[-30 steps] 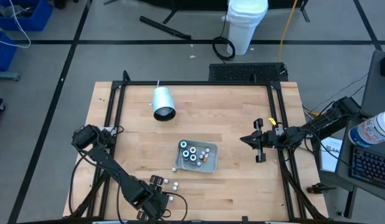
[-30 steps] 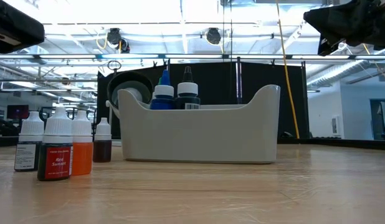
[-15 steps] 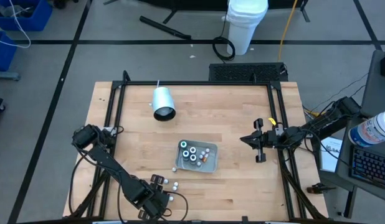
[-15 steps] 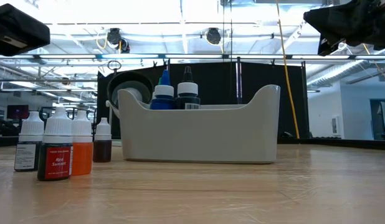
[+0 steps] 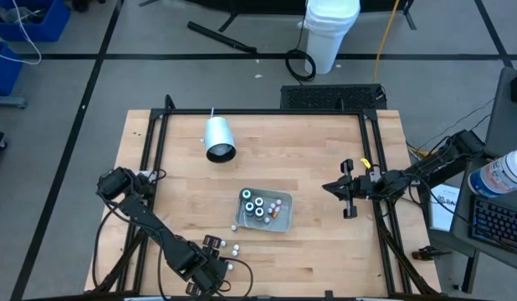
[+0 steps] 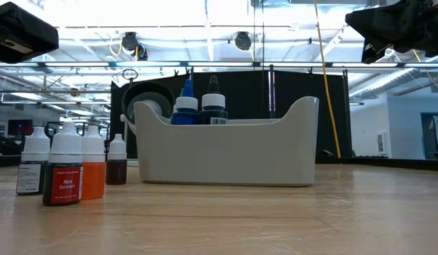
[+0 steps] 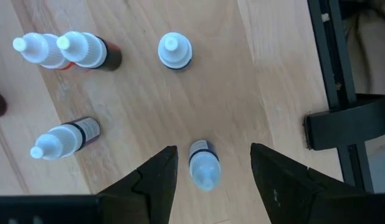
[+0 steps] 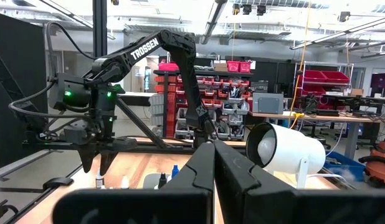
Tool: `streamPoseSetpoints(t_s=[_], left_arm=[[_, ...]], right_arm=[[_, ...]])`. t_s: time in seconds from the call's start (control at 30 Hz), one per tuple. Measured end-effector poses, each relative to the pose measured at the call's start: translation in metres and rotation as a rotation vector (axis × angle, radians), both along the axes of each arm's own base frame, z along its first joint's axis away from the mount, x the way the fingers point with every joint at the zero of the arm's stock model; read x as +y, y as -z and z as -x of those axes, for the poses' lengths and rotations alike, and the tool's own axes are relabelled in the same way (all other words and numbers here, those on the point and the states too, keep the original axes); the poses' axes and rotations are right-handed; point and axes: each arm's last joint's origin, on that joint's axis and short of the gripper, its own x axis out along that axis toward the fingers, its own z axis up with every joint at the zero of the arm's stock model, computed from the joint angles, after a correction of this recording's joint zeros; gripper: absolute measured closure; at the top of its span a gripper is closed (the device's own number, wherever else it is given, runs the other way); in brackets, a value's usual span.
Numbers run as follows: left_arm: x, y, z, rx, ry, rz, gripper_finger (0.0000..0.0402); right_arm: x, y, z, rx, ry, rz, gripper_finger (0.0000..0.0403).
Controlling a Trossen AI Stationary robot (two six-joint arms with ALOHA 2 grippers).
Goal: Pick & Place food coloring
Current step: Put the black food coloring bottle into the gray bin
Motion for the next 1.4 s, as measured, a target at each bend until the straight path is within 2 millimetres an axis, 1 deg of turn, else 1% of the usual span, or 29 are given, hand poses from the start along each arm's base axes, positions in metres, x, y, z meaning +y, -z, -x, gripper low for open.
streamPoseSetpoints(t_s=[0.37, 0.43, 0.63, 0.77, 1.07, 1.4], left_arm=[[-0.0002, -0.0001, -0.0003, -0.003, 0.000, 0.002, 0.0199], [-0.0002, -0.0001, -0.0002, -0.003, 0.000, 0.002, 0.0211], [-0.0002, -0.0001, -0.0003, -0.003, 0.000, 0.002, 0.0263], [0.0000, -0.0001, -0.0004, -0.005, -0.001, 0.000, 0.0278], [0.0000, -0.0002, -0.0003, -0.006, -0.001, -0.002, 0.0276], [0.0004, 0.0000, 0.0000, -0.004, 0.006, -0.007, 0.0229]], right_arm=[[0.0000, 0.0000, 0.0000, 0.000, 0.000, 0.000, 0.0403], [0.0000, 0.0000, 0.0000, 0.000, 0.000, 0.000, 0.0403], [0.0000, 0.0000, 0.0000, 0.000, 0.000, 0.000, 0.0403], [0.0000, 0.0000, 0.0000, 0.000, 0.000, 0.000, 0.0403], [0.0000, 0.0000, 0.0000, 0.000, 0.000, 0.000, 0.0403], [0.0000, 0.0000, 0.0000, 0.000, 0.000, 0.000, 0.0403]])
